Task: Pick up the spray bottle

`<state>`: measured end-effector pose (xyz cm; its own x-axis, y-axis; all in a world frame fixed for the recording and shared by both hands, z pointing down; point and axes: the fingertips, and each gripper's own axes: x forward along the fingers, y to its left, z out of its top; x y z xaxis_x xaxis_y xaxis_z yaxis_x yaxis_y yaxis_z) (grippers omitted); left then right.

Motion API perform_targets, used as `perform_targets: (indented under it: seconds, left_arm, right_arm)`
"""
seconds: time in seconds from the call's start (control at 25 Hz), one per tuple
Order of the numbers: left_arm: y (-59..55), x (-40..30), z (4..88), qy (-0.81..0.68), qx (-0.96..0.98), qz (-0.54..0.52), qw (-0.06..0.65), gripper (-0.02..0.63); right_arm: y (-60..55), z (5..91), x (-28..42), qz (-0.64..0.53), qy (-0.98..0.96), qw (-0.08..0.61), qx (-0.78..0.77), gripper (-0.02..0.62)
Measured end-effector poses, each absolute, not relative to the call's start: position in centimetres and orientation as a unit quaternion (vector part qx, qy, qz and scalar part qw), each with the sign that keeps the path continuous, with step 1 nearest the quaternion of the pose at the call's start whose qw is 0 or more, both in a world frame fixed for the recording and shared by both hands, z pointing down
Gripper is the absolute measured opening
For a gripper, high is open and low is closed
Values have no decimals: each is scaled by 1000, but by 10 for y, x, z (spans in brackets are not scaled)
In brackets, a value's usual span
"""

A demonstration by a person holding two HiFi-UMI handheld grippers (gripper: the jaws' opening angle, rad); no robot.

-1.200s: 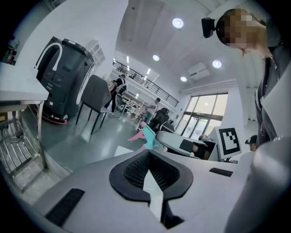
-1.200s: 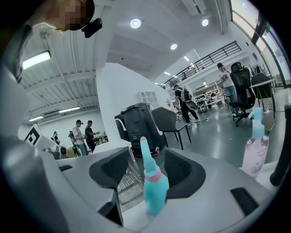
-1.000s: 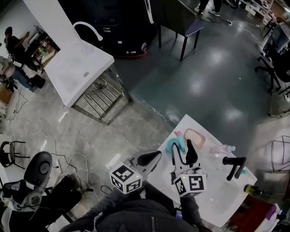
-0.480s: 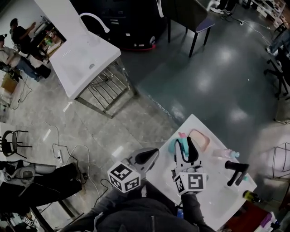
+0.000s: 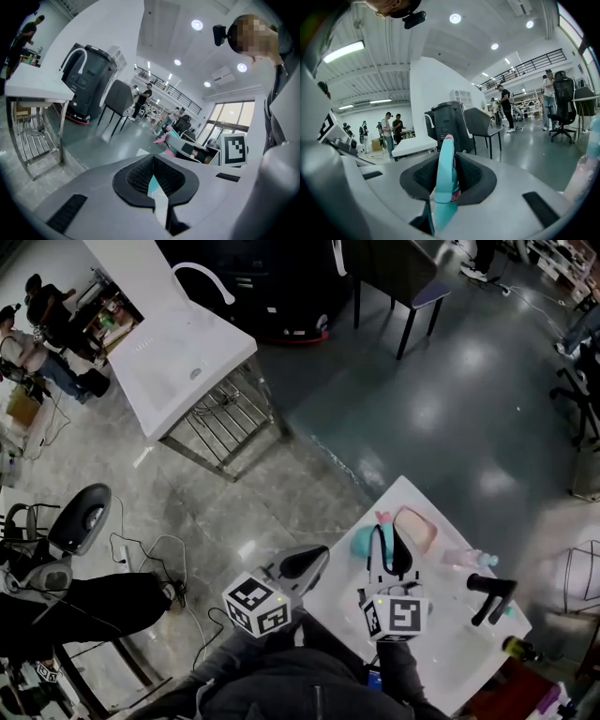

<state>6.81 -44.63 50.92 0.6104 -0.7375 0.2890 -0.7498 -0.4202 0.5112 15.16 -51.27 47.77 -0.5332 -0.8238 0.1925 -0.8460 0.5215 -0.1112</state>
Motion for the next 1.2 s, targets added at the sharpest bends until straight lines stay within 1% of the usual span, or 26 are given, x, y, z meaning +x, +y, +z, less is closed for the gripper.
perform_targets:
  seconds: [0.64, 1.2]
  left_arm:
    - [-418, 59, 489, -409, 864, -5, 293, 3]
    - [-335, 18, 476, -391, 876, -19, 281, 3]
  right_arm:
    - [-473, 452, 137, 75, -865, 55, 493, 77]
    - [-374, 435, 92, 70, -862, 43, 500, 77]
